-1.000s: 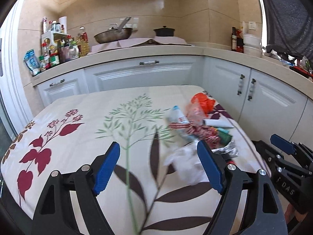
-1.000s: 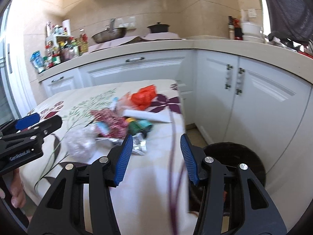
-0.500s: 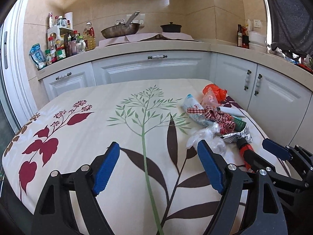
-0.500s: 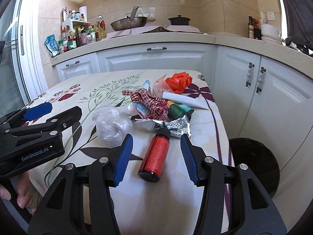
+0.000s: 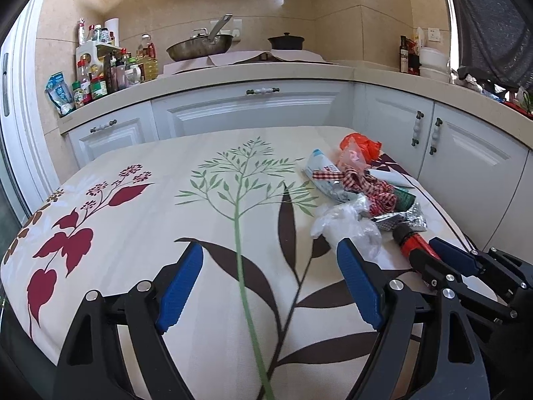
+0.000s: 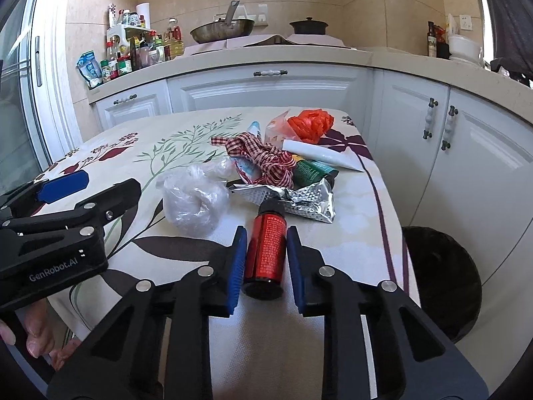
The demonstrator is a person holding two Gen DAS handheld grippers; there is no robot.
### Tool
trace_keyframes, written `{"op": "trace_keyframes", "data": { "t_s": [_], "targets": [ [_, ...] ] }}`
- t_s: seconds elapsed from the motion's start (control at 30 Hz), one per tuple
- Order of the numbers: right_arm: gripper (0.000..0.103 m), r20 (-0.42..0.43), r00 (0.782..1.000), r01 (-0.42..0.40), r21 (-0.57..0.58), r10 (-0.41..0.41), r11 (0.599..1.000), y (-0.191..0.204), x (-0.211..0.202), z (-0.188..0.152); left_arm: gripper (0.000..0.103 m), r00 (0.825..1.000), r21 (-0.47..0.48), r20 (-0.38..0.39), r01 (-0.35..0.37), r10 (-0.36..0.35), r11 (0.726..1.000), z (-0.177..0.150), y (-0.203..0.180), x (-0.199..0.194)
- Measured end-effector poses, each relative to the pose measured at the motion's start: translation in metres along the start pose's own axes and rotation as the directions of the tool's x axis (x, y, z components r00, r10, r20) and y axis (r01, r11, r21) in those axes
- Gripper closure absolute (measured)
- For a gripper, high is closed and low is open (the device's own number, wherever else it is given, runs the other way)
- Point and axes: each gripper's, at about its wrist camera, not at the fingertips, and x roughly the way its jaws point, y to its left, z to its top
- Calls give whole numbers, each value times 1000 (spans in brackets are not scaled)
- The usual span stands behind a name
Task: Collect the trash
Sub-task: 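Grasp the clear plastic bag with the left tool while right holds the can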
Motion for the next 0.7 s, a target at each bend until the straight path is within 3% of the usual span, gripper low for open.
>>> {"op": "trace_keyframes", "data": {
  "t_s": [0.37, 0.7],
  "targets": [
    [80, 30, 999, 13, 29, -14, 999, -17, -22, -3, 20, 998, 34, 15, 58, -59, 998, 3, -26, 1],
    [80, 19, 1000, 0, 64, -2, 998, -33, -22, -10, 20, 997, 45, -19, 77, -76, 996, 6, -46, 21]
  ]
}}
